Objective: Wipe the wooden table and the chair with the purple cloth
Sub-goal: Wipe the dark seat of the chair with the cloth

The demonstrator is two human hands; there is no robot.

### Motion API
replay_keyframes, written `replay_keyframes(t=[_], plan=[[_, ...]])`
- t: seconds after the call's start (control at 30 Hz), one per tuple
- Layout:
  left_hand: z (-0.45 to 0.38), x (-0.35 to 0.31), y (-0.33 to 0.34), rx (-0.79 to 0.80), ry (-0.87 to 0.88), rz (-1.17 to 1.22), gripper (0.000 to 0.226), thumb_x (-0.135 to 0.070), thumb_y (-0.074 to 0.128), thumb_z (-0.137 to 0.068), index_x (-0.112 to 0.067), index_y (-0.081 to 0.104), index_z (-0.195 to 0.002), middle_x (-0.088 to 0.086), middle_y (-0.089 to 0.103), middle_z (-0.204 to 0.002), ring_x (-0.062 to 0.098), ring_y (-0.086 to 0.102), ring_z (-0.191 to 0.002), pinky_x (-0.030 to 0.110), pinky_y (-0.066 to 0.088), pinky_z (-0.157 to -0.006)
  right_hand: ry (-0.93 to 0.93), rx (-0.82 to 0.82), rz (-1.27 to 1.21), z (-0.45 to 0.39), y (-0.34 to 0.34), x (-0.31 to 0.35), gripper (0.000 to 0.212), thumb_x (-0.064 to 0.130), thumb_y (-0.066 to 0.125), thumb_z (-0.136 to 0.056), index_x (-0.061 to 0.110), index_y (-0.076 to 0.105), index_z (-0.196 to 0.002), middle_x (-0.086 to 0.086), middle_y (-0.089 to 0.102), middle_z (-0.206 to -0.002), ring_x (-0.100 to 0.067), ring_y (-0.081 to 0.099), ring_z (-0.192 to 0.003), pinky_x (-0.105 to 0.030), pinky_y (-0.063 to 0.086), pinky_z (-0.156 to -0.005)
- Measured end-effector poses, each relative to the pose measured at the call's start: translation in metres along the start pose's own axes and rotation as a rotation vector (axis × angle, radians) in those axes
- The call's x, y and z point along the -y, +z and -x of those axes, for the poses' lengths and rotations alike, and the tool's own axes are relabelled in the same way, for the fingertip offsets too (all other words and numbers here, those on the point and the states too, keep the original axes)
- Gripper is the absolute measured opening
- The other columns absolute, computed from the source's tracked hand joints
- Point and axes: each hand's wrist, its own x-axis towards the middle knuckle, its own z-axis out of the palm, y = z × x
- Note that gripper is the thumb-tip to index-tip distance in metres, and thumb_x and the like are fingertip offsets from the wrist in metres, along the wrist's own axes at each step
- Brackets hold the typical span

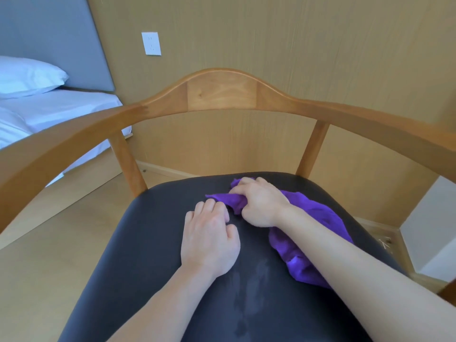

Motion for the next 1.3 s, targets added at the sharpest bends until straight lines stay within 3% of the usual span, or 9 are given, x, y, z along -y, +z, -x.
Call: replay_keyframes(t=[0.13,0.27,0.4,0.47,0.53,0.6,0.77,1.13,1.3], plan=[[0.004,-0.005,-0.004,-0.063,0.037,-0.008,0.020,-0.025,0.020,-0.072,-0.020,0.040,-0.075,-0.007,0.042,-0.079,0.020,0.038,-0.077,0.035,0.034,-0.070,-0.076,0.149,-0.067,0.033,-0.003,0.030,0.019,0.017,0.043,-0.077,0.020,0.060,-0.081,0.008,0.055,-0.094,-0.020,0.048,-0.095,-0.041,0.049,-0.082],[0.005,-0.006,-0.007,-0.063,0.023,-0.008,0.016,-0.021,0.026,-0.073,-0.020,0.041,-0.078,-0.007,0.046,-0.080,0.022,0.042,-0.078,0.038,0.038,-0.071,-0.001,0.390,-0.331,0.039,-0.037,0.018,0.034,0.004,0.041,-0.065,0.007,0.068,-0.085,0.000,0.063,-0.080,-0.019,0.057,-0.074,-0.034,0.048,-0.064],[0.000,-0.002,-0.004,-0.031,-0.001,0.015,0.022,-0.019,0.032,-0.073,-0.022,0.046,-0.089,-0.009,0.048,-0.089,0.020,0.044,-0.087,0.037,0.037,-0.080,0.174,-0.073,-0.785,0.013,-0.064,-0.017,0.038,0.003,0.041,-0.056,0.015,0.066,-0.081,-0.003,0.065,-0.070,-0.016,0.065,-0.066,-0.024,0.051,-0.062],[0.000,-0.002,-0.003,-0.018,-0.009,0.018,0.027,-0.019,0.031,-0.073,-0.023,0.048,-0.094,-0.011,0.049,-0.093,0.018,0.044,-0.092,0.035,0.036,-0.083,0.260,-0.274,-0.677,-0.011,-0.062,-0.045,0.033,0.009,0.051,-0.064,0.023,0.061,-0.093,-0.011,0.063,-0.105,-0.025,0.067,-0.094,-0.029,0.050,-0.077],[0.001,-0.002,-0.002,-0.017,-0.010,0.023,0.029,-0.020,0.031,-0.074,-0.023,0.050,-0.096,-0.011,0.049,-0.095,0.017,0.044,-0.093,0.034,0.036,-0.085,0.404,-0.182,-0.426,-0.029,-0.046,-0.069,0.037,0.025,0.057,-0.078,0.028,0.059,-0.115,-0.008,0.048,-0.134,-0.030,0.052,-0.122,-0.036,0.042,-0.100],[0.002,-0.002,-0.002,-0.018,-0.011,0.032,0.030,-0.020,0.031,-0.074,-0.022,0.051,-0.096,-0.011,0.049,-0.095,0.017,0.045,-0.093,0.035,0.037,-0.086,0.531,-0.012,-0.221,-0.041,-0.029,-0.081,0.040,0.048,0.047,-0.081,0.031,0.064,-0.113,-0.002,0.054,-0.129,-0.030,0.047,-0.125,-0.043,0.037,-0.108],[0.001,-0.001,-0.003,0.000,-0.004,0.060,0.029,-0.019,0.033,-0.076,-0.024,0.051,-0.098,-0.013,0.049,-0.096,0.015,0.045,-0.094,0.033,0.037,-0.088,0.499,-0.021,-0.140,-0.069,-0.025,-0.075,0.026,0.039,0.045,-0.081,0.020,0.063,-0.086,0.000,0.065,-0.089,-0.018,0.059,-0.079,-0.031,0.043,-0.062],[0.000,-0.006,-0.010,0.044,-0.059,0.075,0.015,-0.005,0.049,-0.078,-0.020,0.049,-0.081,-0.008,0.049,-0.084,0.021,0.045,-0.086,0.041,0.039,-0.084,0.035,0.065,-0.176,-0.091,0.009,0.037,0.052,0.009,0.051,-0.077,0.028,0.073,-0.120,0.005,0.066,-0.132,-0.021,0.057,-0.122,-0.034,0.049,-0.101],[0.004,-0.010,-0.010,0.018,-0.088,0.076,0.015,-0.004,0.049,-0.079,-0.019,0.050,-0.081,-0.007,0.051,-0.085,0.022,0.046,-0.088,0.039,0.037,-0.085,0.190,0.034,-0.002,-0.074,-0.021,-0.019,0.048,0.010,0.053,-0.084,0.022,0.069,-0.128,-0.007,0.064,-0.135,-0.028,0.059,-0.122,-0.035,0.052,-0.099]])
